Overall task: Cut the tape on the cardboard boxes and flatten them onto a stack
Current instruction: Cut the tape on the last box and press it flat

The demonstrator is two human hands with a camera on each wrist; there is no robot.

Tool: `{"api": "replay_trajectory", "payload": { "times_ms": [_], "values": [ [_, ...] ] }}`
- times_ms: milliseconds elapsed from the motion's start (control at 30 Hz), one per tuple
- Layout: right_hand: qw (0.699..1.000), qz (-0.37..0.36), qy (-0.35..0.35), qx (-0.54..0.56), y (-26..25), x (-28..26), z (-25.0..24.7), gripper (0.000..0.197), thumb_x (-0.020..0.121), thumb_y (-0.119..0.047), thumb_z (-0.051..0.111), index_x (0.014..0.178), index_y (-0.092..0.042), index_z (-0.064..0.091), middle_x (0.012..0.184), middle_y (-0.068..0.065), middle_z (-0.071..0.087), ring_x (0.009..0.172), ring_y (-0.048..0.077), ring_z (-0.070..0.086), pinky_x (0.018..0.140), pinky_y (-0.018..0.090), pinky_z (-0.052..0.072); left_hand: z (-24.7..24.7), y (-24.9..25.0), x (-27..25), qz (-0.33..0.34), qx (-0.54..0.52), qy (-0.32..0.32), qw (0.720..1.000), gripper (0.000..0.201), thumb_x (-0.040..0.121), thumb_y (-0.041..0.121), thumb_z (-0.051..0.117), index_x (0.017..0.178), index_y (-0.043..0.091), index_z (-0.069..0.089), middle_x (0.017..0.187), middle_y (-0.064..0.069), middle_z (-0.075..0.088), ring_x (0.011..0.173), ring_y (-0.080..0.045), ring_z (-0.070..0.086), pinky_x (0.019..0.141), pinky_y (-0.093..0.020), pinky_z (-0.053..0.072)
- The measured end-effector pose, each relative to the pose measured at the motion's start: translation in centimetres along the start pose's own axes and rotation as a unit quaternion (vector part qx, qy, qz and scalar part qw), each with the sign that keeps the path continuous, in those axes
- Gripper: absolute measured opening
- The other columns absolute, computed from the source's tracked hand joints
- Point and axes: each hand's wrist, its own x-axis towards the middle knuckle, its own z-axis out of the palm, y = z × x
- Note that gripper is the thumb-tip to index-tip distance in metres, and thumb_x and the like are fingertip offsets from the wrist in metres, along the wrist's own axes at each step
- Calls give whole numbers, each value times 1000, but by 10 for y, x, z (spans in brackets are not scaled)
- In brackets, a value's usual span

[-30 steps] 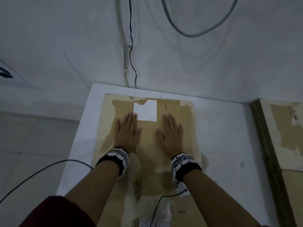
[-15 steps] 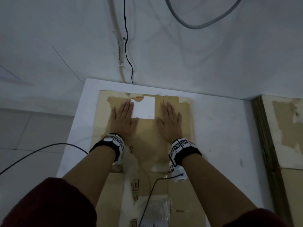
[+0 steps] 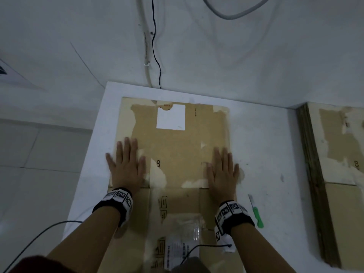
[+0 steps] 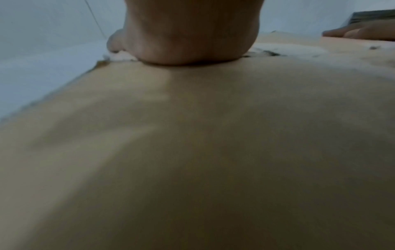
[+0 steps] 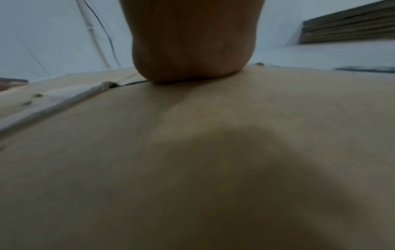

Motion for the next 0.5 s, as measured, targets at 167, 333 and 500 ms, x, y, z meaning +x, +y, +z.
{"api": "replay_trajectory", "payload": {
  "times_ms": [167, 333, 500],
  "values": [
    [1000, -8, -4, 19, 2, 4, 0, 61, 99, -46, 15, 157, -31, 11, 165, 0, 7, 152, 20, 5, 120, 53, 3, 0, -2, 4, 3, -4, -13, 1000, 66, 95, 48, 12, 155, 21, 7, 162, -4, 5, 149, -26, 4, 116, -56, -2],
    [997, -31, -30, 66, 10, 5, -6, 61, 97, -42, 14, 157, -31, 11, 165, 1, 5, 152, 19, 3, 121, 51, 3, -8, -10, 2, 34, -59, -24, 997, 68, 91, 43, 12, 154, 19, 14, 162, -6, 7, 149, -26, 4, 119, -49, -1],
    [981, 76, -19, 176, 15, -4, -22, 67, 95, -47, 56, 153, -22, 32, 161, 8, 20, 147, 27, 21, 119, 46, 21, -25, -5, -22, -121, -112, 10, 986, 77, 92, 56, 41, 149, 6, 28, 152, -20, 29, 137, -39, 29, 110, -52, 24]
  ]
}}
